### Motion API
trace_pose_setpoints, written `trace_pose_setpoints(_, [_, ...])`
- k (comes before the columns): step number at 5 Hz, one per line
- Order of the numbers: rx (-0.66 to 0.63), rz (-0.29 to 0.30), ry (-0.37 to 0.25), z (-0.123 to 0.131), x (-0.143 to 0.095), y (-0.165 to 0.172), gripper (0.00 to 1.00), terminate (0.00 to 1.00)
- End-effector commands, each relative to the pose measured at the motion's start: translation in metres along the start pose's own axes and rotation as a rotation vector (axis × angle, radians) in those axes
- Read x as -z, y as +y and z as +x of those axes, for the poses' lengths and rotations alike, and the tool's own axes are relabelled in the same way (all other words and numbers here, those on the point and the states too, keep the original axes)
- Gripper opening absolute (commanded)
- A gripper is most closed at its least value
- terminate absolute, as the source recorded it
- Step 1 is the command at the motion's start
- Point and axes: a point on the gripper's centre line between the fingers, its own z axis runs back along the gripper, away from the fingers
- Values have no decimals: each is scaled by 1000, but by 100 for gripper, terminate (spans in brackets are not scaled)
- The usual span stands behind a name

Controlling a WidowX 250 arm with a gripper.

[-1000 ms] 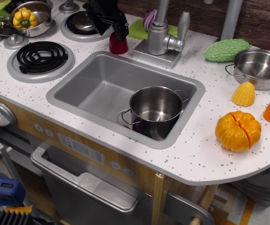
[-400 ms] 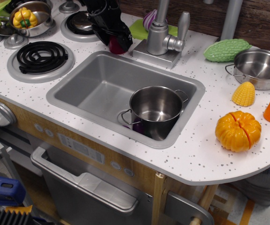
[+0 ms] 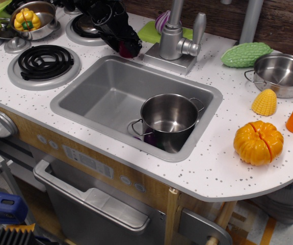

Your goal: Put sweet potato in pot which is in sink

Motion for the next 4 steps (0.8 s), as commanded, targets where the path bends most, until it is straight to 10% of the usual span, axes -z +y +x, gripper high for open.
trace_pose_setpoints(1, [62, 115, 9, 41, -49, -10, 0, 0])
trace_pose_setpoints(4, [-97, 211, 130, 46, -86, -63, 0, 0])
